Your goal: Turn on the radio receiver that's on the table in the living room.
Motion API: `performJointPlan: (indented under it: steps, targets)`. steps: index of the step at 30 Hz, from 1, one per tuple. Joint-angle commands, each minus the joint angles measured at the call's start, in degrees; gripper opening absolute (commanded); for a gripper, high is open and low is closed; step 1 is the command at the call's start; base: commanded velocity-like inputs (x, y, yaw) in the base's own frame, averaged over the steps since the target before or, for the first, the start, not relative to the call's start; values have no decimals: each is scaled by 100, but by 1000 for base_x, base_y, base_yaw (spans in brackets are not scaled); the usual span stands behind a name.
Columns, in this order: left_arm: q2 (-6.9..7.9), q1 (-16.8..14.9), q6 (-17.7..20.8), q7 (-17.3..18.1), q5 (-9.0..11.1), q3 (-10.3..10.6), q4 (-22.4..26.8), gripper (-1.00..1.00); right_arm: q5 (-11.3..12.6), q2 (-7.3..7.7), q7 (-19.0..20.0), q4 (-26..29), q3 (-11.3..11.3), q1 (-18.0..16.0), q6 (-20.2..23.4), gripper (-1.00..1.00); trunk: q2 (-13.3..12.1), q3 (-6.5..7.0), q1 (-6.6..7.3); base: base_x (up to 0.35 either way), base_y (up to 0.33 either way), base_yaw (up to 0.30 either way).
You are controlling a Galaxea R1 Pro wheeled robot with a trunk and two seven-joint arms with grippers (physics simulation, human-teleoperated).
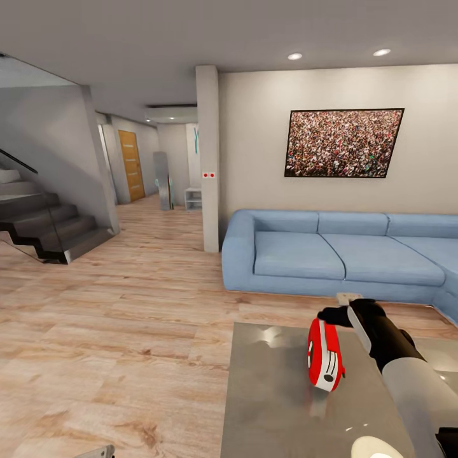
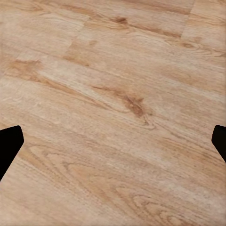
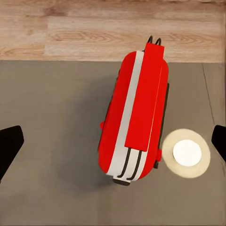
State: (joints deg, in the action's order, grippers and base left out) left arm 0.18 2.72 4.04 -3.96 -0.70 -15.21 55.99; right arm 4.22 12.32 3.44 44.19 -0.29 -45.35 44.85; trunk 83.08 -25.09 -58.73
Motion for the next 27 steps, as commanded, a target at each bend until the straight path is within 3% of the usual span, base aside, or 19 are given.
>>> performJointPlan:
  steps: [1, 6, 23, 24, 27]
  targets:
    - [0, 0, 0, 0, 0, 0, 0, 100, 2, 2, 0, -16, -1, 0, -67, 100, 0, 0, 0, 0, 0, 0]
    - [0, 0, 1, 0, 0, 0, 0, 100, 8, 7, -39, -133, -6, 0, -360, 100, 0, 0, 0, 9, 0, 0]
    - [0, 0, 0, 0, 0, 0, 0, 100, 0, 30, -69, -160, -41, 0, -416, 100, 0, -56, 0, 3, 0, 0]
    - [0, 0, 0, 0, -1, 0, 0, 100, -6, 27, -71, -158, -496, 0, -412, 100, 0, -65, 0, 0, 0, 0]
    - [0, 0, 0, 0, 0, 0, 0, 100, -16, 26, -61, -157, -753, 0, -412, 100, 0, -93, 0, 0, 0, 0]
